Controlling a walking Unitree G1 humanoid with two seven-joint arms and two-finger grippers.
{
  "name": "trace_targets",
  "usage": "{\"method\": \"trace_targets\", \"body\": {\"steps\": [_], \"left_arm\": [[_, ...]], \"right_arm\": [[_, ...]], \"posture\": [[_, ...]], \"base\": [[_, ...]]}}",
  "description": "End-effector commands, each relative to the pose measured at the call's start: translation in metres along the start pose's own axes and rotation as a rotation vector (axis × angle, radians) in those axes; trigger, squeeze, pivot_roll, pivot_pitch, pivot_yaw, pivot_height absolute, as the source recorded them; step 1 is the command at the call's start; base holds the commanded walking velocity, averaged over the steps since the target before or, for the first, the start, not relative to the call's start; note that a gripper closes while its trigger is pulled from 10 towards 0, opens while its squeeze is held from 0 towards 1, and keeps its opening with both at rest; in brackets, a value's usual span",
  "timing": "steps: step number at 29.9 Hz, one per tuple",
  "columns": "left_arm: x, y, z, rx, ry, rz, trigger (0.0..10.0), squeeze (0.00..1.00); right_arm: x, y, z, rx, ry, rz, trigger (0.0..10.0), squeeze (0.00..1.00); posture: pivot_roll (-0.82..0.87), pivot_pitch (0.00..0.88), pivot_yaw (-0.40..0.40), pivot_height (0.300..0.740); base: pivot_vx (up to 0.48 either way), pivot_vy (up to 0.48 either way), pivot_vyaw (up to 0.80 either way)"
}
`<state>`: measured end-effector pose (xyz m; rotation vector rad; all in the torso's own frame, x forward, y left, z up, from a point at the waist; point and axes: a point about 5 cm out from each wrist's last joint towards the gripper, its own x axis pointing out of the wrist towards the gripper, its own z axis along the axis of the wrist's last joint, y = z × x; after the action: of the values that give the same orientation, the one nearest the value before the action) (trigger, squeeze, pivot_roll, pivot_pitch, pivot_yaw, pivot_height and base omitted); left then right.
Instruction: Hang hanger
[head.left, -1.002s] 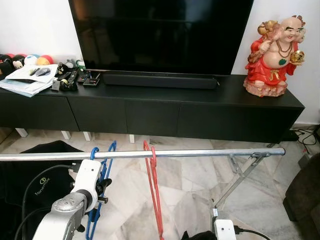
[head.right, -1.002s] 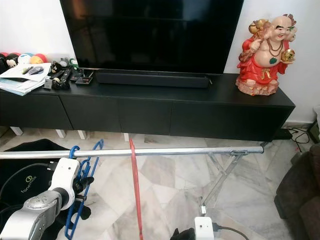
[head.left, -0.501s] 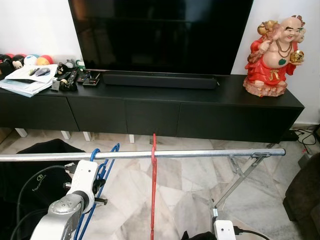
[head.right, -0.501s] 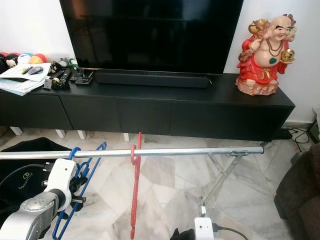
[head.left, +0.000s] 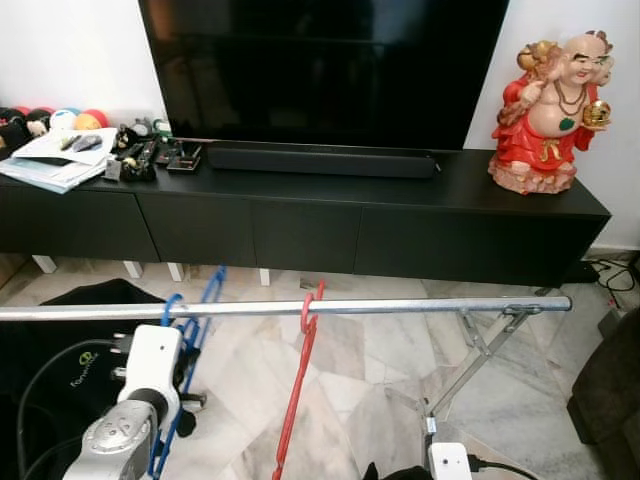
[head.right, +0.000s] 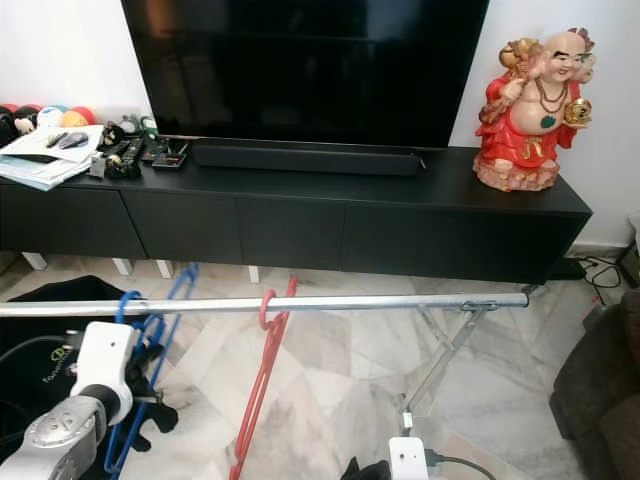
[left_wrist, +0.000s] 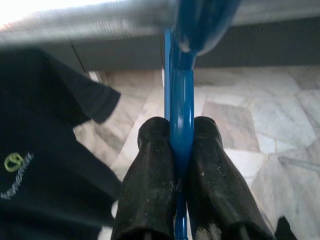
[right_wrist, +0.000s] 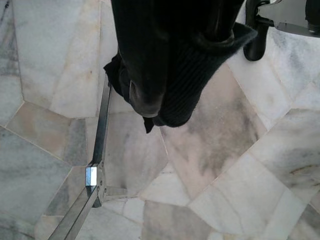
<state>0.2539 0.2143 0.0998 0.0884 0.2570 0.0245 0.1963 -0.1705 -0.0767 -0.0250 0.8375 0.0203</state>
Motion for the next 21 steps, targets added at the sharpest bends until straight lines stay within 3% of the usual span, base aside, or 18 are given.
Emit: {"method": "trace_targets", "body": {"steps": [1, 7, 12, 18, 19, 20, 21], "left_arm": [[-0.002, 0.001, 0.009, 0.012, -0.055, 0.009, 0.0, 0.00], [-0.008, -0.003, -0.001, 0.051, -0.052, -0.029, 0.0, 0.00], [-0.020, 0.000, -0.023, 0.168, -0.048, -0.065, 0.0, 0.00], [-0.026, 0.002, -0.040, 0.209, -0.013, -0.077, 0.0, 0.00], [-0.027, 0.005, -0.053, 0.207, 0.026, -0.066, 0.3, 0.00], [-0.027, 0.006, -0.062, 0.188, 0.054, -0.057, 3.4, 0.00], [-0.028, 0.007, -0.067, 0.175, 0.070, -0.052, 3.4, 0.00]], "right_arm": [[-0.001, -0.001, -0.004, 0.003, 0.016, -0.002, 10.0, 0.00], [-0.001, -0.002, -0.004, 0.005, 0.017, -0.003, 10.0, 0.00], [-0.001, -0.003, -0.005, 0.004, 0.022, -0.005, 10.0, 0.00], [-0.001, -0.003, -0.006, 0.003, 0.025, -0.006, 10.0, 0.00], [-0.001, -0.003, -0.006, 0.003, 0.026, -0.006, 10.0, 0.00], [-0.001, -0.003, -0.006, 0.003, 0.026, -0.006, 10.0, 0.00], [-0.001, -0.003, -0.006, 0.003, 0.026, -0.006, 10.0, 0.00]], "posture": [[0.14, 0.000, -0.002, 0.740], [0.14, 0.000, -0.002, 0.740], [0.14, 0.000, -0.003, 0.740], [0.14, 0.000, -0.002, 0.740], [0.14, 0.000, -0.002, 0.740], [0.14, 0.000, -0.002, 0.740], [0.14, 0.000, -0.002, 0.740]], "base": [[0.000, 0.000, 0.00], [0.000, 0.000, 0.00], [0.000, 0.000, 0.00], [0.000, 0.000, 0.00], [0.000, 0.000, 0.00], [0.000, 0.000, 0.00], [0.000, 0.000, 0.00]]}}
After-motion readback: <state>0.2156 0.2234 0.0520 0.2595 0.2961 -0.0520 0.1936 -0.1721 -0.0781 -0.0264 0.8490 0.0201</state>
